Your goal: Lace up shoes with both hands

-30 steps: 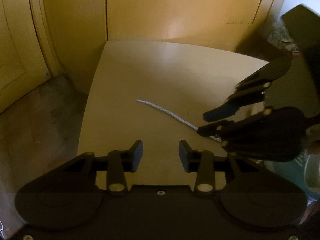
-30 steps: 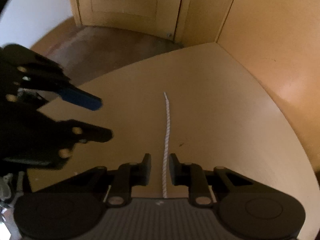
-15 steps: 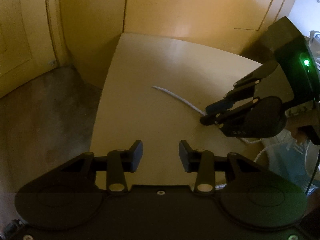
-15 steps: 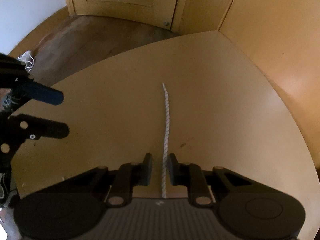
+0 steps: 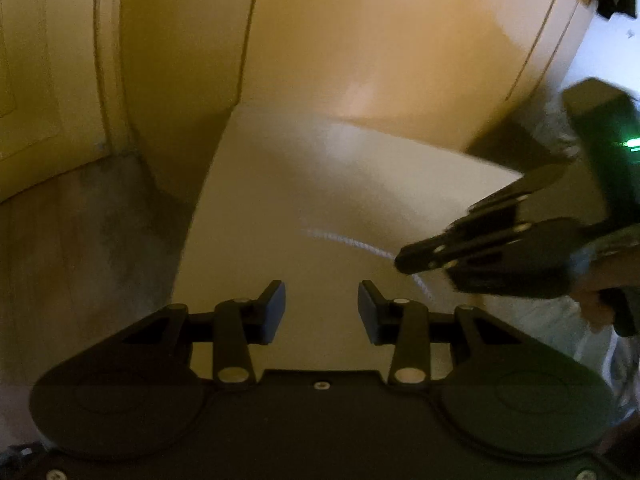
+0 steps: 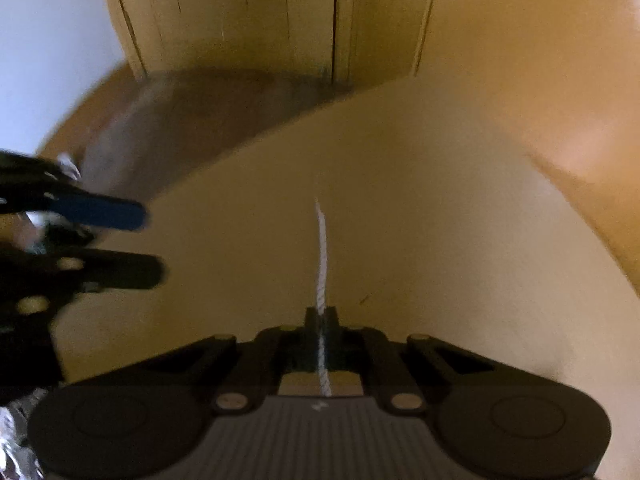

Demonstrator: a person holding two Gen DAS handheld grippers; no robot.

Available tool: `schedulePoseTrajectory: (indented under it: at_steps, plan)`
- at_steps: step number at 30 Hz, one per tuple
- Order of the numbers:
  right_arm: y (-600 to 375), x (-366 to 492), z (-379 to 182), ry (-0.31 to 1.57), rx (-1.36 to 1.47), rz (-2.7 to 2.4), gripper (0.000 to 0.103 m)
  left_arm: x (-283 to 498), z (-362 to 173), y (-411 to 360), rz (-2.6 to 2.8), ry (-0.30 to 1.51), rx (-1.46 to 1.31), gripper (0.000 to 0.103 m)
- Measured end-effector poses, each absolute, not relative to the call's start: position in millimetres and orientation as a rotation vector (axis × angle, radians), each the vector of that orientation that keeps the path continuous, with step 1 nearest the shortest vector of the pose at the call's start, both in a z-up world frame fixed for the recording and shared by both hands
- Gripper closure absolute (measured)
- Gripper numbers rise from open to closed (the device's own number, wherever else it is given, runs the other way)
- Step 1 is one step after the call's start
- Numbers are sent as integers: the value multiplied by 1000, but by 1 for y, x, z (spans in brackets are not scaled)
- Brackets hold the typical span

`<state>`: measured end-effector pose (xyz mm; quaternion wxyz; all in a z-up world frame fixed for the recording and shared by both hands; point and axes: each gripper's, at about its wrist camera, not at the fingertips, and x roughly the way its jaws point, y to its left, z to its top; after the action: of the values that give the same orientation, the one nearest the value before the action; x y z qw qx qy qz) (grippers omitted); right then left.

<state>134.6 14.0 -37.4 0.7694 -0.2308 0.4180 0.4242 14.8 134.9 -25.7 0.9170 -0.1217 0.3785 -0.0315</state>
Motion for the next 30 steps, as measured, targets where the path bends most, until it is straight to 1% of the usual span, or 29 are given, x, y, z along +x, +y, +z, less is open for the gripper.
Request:
schedulePoseTrajectory:
  at_steps: [1,2,5,7,9,11,13,17,20,25,29,30]
  plan:
    - [-7,127,-13,852,-456,914,101,15,-22,131,-78,767,-258,64]
    - [-19,124,-1,825,-421,908,101,15,-19,126,-98,761,-258,64]
    - [-73,106,30,756,-280,879,101,15,-6,101,-200,744,-285,64]
    - [-105,92,36,729,-229,847,101,13,0,84,-275,736,-334,64]
    - [-134,79,33,716,-194,813,101,12,3,68,-345,737,-380,64]
    - [-161,64,19,743,-176,778,101,12,1,47,-400,755,-384,64]
    - [-185,49,2,775,-162,747,101,13,-4,24,-436,784,-328,64]
    - [-205,33,-10,785,-170,723,101,17,-12,-5,-480,827,-234,64]
    - [-219,22,-14,784,-151,747,100,22,-7,-6,-477,812,-245,64]
    - [-229,18,-13,806,-141,773,98,22,13,-12,-468,743,-146,64]
    - [-239,10,-3,808,-155,764,89,27,21,-3,-434,713,-159,64]
    - [-240,10,1,793,-148,762,89,27,21,-1,-423,711,-161,64]
